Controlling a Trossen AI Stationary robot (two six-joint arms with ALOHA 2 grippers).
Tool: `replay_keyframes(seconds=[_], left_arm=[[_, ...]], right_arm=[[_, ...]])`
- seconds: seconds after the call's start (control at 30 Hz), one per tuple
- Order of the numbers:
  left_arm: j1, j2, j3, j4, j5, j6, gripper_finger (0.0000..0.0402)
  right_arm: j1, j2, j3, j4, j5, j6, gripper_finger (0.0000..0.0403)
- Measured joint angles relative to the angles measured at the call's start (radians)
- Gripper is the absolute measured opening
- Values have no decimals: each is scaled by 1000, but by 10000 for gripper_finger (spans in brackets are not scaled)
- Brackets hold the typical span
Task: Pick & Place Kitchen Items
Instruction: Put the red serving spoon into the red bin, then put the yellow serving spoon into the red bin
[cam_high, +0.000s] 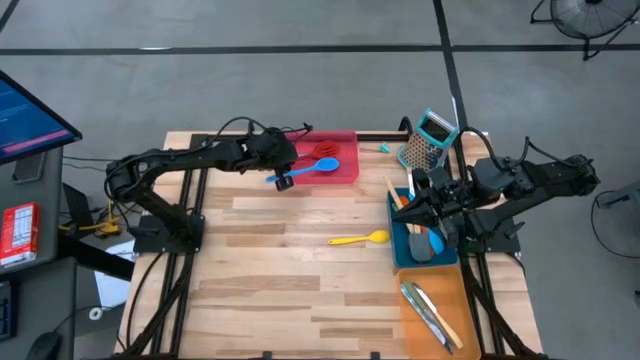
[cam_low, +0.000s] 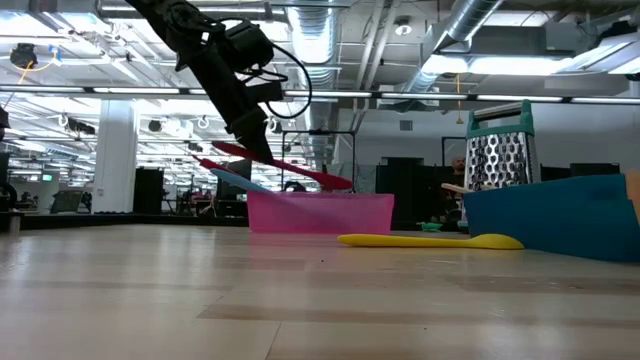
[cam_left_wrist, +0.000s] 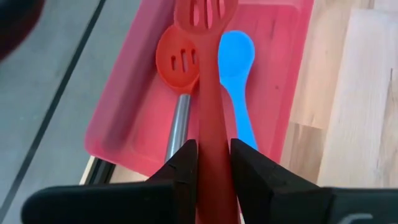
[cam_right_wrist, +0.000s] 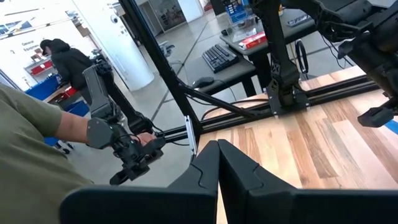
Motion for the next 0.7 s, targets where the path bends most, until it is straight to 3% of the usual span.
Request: replay_keyframes(seconds=[0.23,0.57,0.7], left_arm=[[0,10,-1,27,11,-3,62],[1,26,-1,101,78,5,134],[-9,14,14,112,82,-147,161]], right_arm=[[0,0,0,0,0,0,2],[0,0,0,2,0,0,2],[0,0,0,3,0,0,2]])
